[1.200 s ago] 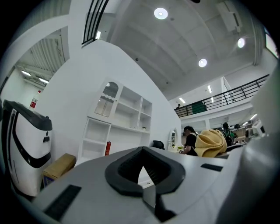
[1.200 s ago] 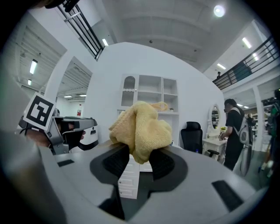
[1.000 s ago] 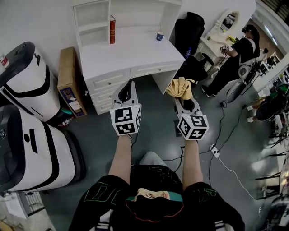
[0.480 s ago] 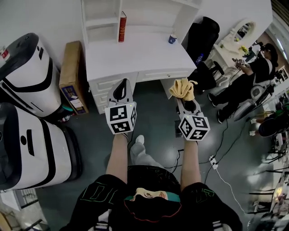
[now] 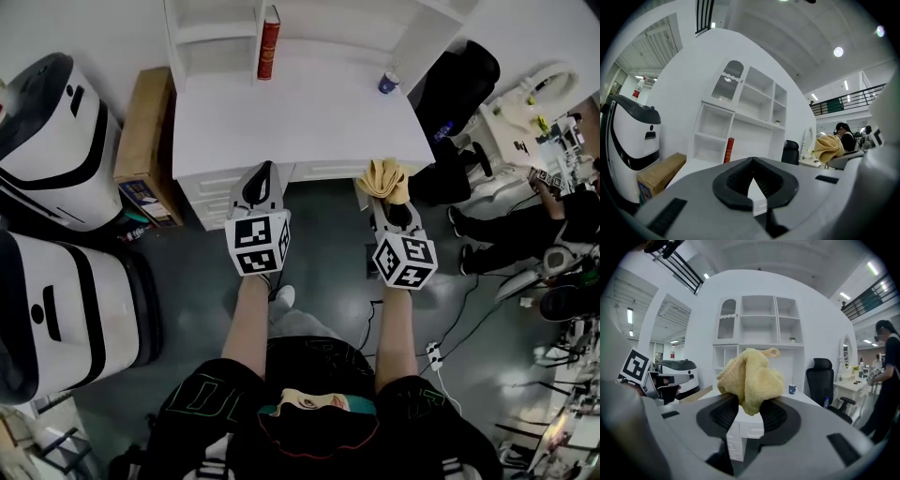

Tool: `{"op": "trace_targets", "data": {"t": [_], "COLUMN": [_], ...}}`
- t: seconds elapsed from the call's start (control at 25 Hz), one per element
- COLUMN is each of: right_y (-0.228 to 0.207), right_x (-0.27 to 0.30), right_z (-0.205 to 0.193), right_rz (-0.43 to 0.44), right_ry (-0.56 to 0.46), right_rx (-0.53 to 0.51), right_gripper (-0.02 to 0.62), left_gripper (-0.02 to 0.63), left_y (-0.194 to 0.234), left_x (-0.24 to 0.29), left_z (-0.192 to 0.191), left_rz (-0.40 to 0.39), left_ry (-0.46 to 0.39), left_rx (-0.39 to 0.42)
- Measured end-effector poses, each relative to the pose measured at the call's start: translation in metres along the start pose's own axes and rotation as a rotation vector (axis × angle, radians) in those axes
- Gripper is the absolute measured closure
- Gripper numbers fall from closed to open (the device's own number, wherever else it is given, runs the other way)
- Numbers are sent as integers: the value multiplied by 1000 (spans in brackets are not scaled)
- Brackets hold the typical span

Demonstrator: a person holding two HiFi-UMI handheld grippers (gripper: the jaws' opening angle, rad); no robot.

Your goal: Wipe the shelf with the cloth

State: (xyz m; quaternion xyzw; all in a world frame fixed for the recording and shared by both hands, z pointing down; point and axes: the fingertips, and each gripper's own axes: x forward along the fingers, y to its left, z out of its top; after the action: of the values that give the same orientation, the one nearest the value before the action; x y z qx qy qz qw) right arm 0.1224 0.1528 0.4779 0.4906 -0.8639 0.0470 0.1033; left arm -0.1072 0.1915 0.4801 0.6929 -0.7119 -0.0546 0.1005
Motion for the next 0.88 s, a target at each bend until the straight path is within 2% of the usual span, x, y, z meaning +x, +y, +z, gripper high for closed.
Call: {"op": "trace_targets", "data": {"t": [0.2,0.36,0.56,0.72,0.88], "right_y": [-41,-48,-68,-68,-61], "right_x": [54,94,141,173,212], "right_z": [5,-1,-3,1,-11], "right_rz": [3,31,-3,19,40], "right_ry": [-10,-15,28,19,43], "right_rx": [70,140,72,108,106], "right_gripper": [454,454,454,454,454], "left_gripper": [607,607,607,607,607], "left_y": [2,9,0,9,28], "left_x": [52,85,126,150,186], "left_z": [12,26,31,32,23], "left_rz": [76,95,73,78,72], "left_ry": [-25,-18,8,32,41], "left_rx": [59,134,187,215,197]}}
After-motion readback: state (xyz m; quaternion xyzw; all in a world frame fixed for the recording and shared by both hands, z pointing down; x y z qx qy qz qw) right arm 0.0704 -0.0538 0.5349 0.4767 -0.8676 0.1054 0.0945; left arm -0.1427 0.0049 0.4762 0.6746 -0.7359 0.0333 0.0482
